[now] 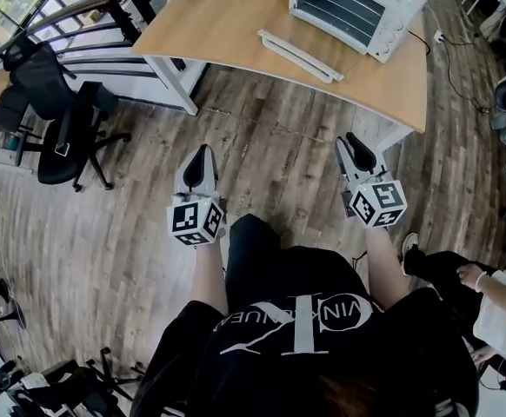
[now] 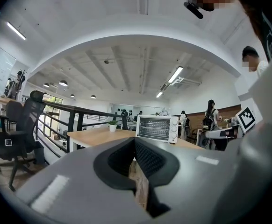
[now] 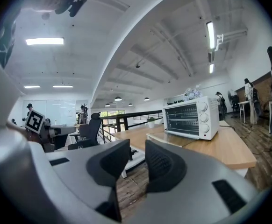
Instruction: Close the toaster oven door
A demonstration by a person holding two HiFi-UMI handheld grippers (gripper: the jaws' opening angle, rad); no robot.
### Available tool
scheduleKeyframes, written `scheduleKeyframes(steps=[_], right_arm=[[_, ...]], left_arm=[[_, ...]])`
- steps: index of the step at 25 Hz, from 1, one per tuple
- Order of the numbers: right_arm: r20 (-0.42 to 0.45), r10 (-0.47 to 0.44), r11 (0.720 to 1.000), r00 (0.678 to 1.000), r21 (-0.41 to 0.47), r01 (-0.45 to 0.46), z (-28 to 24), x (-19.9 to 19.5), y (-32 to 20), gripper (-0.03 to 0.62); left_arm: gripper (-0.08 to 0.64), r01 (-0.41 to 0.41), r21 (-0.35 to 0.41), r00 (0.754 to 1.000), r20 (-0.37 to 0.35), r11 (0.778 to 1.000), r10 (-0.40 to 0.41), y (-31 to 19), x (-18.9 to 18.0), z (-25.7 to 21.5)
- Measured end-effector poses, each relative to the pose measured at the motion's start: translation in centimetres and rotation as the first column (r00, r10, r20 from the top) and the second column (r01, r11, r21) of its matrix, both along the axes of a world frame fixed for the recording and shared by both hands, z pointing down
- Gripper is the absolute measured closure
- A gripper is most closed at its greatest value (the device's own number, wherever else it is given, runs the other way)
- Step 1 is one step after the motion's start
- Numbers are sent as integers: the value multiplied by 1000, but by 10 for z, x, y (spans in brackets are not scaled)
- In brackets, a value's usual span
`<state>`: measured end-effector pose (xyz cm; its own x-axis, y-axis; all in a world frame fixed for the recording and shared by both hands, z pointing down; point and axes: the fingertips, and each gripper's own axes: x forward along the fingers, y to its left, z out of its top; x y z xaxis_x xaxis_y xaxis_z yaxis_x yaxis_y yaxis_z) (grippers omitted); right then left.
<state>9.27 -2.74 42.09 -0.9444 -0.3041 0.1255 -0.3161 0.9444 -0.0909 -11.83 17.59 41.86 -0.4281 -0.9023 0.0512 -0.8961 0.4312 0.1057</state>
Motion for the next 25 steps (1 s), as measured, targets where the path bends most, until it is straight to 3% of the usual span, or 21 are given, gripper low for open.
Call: scheduleKeyframes(steps=[11, 25], right_arm=[[-9, 157, 988, 988, -14, -157, 3, -21, -47, 526], [-19, 372, 927, 928, -41, -372, 5, -57, -104, 526]], left_arm=[[550, -193, -2, 981, 9, 981, 193, -98, -46, -4], [549, -431, -20, 902, 26, 902, 431, -221, -104, -12]])
